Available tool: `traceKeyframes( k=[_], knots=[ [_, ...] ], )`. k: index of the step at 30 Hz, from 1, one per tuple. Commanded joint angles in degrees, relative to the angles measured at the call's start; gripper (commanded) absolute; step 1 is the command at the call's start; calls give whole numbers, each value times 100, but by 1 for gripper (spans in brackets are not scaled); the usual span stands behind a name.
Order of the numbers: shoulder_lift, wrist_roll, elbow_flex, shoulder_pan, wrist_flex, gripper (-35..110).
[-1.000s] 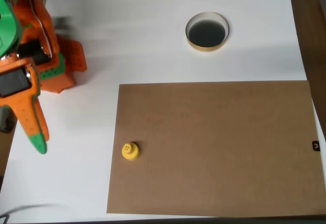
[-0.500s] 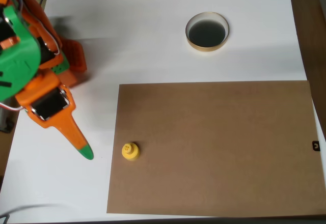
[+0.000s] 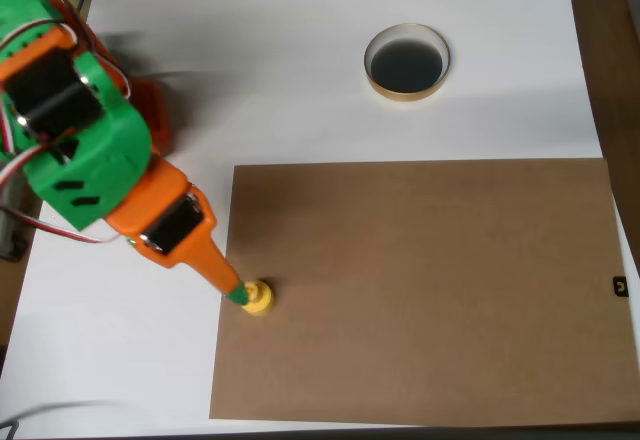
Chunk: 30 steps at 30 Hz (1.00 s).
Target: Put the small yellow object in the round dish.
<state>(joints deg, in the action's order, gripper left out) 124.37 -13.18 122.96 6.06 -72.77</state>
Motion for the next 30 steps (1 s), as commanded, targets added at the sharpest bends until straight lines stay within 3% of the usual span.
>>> traceKeyframes(
  k=[1, 30],
  knots=[
    [-237, 26, -501, -114, -62, 26],
    [-2496, 290, -1213, -431, 334, 25]
  ],
)
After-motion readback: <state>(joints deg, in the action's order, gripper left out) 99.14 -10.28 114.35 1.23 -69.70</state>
